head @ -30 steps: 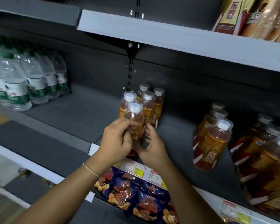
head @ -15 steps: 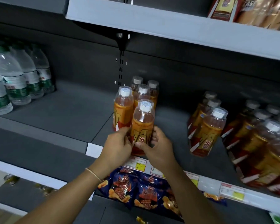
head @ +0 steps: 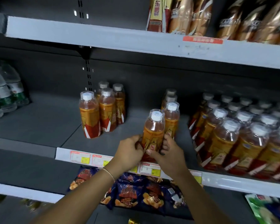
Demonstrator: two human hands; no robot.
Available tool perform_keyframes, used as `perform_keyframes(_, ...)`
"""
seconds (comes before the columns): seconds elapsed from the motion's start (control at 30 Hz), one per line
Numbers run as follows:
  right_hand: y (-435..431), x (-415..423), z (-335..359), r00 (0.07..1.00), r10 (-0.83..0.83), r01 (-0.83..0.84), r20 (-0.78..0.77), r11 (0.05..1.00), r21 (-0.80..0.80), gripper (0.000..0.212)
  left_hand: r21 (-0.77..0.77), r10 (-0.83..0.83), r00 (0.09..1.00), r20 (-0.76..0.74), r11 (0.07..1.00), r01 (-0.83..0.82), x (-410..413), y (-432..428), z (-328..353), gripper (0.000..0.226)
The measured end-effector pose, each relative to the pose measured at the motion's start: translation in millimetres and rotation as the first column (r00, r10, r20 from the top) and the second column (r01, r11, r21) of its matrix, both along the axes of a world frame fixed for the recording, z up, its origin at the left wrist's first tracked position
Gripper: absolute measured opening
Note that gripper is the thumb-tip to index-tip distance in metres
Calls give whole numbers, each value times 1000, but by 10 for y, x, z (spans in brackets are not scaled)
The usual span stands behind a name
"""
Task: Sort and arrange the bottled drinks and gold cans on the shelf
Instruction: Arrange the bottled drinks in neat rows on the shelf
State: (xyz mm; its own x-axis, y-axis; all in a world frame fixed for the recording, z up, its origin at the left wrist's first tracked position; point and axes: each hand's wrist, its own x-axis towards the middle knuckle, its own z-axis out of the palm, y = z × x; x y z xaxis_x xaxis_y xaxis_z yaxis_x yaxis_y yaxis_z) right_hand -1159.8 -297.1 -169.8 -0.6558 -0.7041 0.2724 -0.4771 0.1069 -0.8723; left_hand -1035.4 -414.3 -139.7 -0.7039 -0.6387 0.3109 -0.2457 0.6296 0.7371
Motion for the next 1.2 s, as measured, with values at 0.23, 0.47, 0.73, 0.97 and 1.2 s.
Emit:
perform_keyframes(0.23, 281, -181, -73, 1000, -12, 13, 15, 998, -57, 77, 84, 7, 1000, 5, 996, -7, -242, 315, -43, 45)
perform_keyframes(0.47, 372, -278, -131, 999, -43, 44, 25, 997, -70, 64, 151, -43, 999, -15, 987, 44, -358, 384, -62, 47)
perform_keyframes(0.73, 358, -306, -189, 995, -100, 99, -16, 992, -76, 61, 220, -126, 989, -77, 965, 140, -410, 349, -144, 47)
perform_keyframes(0.97, 368, -281, -200, 991, -132, 133, 14, 989, -59, 58, 150, -148, 986, -81, 976, 159, -422, 306, -185, 47)
perform_keyframes(1.2, 368, -268, -249, 989, -143, 146, 48, 987, -67, 63, 123, -152, 985, -87, 979, 162, -410, 259, -231, 45)
